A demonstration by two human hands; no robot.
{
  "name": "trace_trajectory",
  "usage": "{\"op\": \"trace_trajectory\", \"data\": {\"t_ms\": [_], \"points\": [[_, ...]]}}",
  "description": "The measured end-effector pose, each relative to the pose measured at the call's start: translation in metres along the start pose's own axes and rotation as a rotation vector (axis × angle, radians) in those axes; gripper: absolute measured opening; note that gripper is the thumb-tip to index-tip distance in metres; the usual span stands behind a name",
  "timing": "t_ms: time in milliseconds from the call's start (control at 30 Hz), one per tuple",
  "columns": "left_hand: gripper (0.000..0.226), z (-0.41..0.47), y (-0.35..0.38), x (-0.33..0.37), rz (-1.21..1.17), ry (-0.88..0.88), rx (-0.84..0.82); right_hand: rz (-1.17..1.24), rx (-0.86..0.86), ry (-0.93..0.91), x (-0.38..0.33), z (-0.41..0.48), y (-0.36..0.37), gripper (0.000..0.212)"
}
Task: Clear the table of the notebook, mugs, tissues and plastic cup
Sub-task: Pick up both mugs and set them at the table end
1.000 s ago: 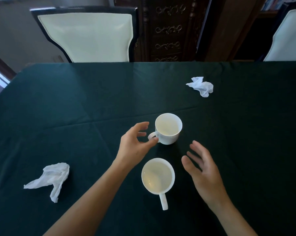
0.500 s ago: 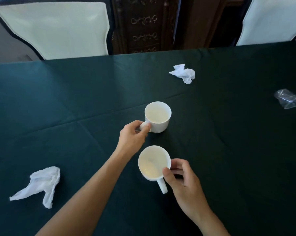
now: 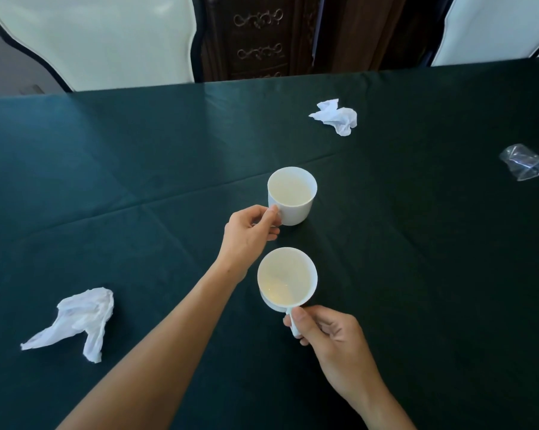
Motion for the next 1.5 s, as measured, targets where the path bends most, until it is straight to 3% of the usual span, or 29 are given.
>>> {"op": "trace_trajectory", "data": {"t_ms": [467,700,1067,1500], "points": [[0.037,-0.039,-0.016,0.011,-0.014,-0.097,0.134,0.032,0.034,0.099,-0.007,-0.004,0.001,0.031],[0.036,-0.077,-0.041,0.033,-0.059,-0.117,0.259,-0.004,0.008,0.062,-0.037,-0.005,-0.018,0.031],[0.037,-0.16,-0.097,0.078,-0.122,-0.079,0.475,0.004,-0.173,-0.083,-0.113,-0.02,-0.009,0.033],[0.036,-0.282,-0.226,0.102,-0.09,-0.123,0.753,-0.021,-0.402,-0.187,-0.172,-0.093,0.087,0.033]]}}
Point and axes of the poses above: each hand's wrist, its own z-axis towards the middle knuckle, its own y-axis out of the palm, x = y × z, the point moved 1 cm from there along z, towards the middle knuckle, and after that the axes turned 6 degrees about x, right-handed, at the moved point
